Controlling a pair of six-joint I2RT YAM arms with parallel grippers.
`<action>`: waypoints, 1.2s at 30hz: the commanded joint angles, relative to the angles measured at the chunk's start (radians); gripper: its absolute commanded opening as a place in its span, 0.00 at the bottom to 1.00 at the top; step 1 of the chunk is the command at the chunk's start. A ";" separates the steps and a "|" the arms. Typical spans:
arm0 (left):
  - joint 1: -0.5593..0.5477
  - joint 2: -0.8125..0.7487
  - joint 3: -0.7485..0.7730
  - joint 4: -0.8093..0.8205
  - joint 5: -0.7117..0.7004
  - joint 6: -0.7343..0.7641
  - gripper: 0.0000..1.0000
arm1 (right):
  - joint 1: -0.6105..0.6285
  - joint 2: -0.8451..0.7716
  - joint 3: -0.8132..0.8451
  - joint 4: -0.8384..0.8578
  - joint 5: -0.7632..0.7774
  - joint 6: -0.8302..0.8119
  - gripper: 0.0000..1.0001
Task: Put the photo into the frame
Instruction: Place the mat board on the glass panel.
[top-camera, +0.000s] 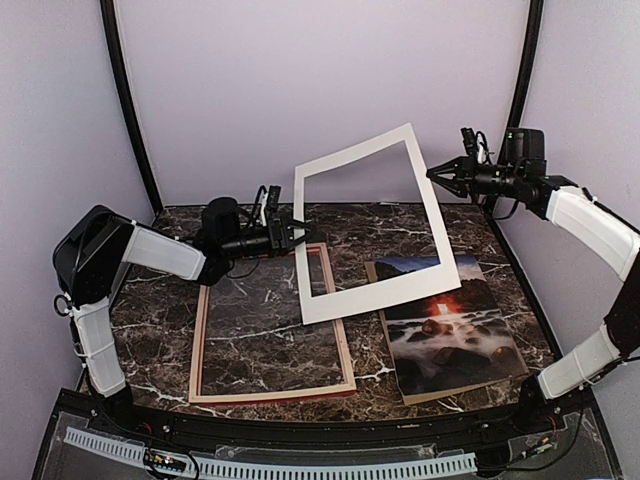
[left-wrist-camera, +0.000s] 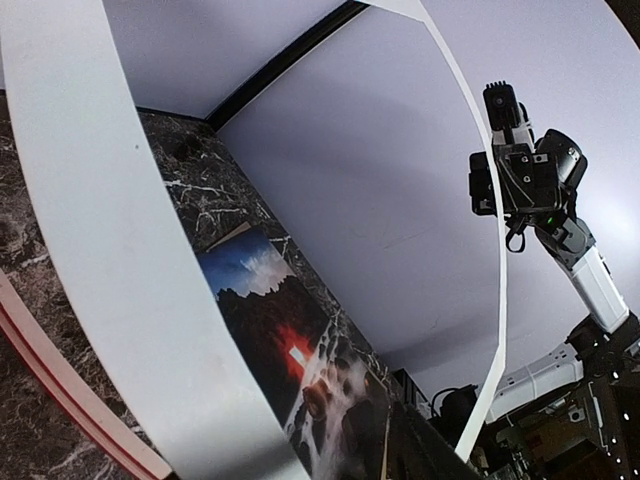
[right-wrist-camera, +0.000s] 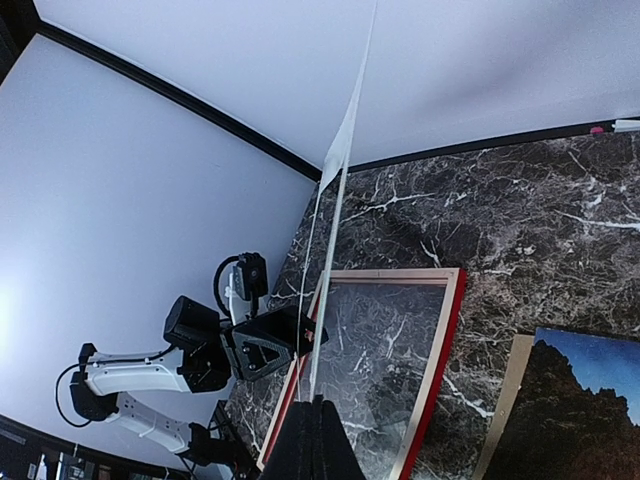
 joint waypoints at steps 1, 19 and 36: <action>0.007 -0.055 -0.004 -0.055 -0.025 0.031 0.54 | -0.003 -0.002 -0.011 0.058 -0.021 0.000 0.00; 0.008 -0.047 0.015 -0.092 -0.017 0.044 0.33 | -0.004 0.008 -0.023 0.054 -0.014 -0.013 0.00; 0.008 -0.147 0.010 -0.320 -0.013 0.089 0.00 | 0.040 0.049 -0.062 -0.045 0.112 -0.092 0.00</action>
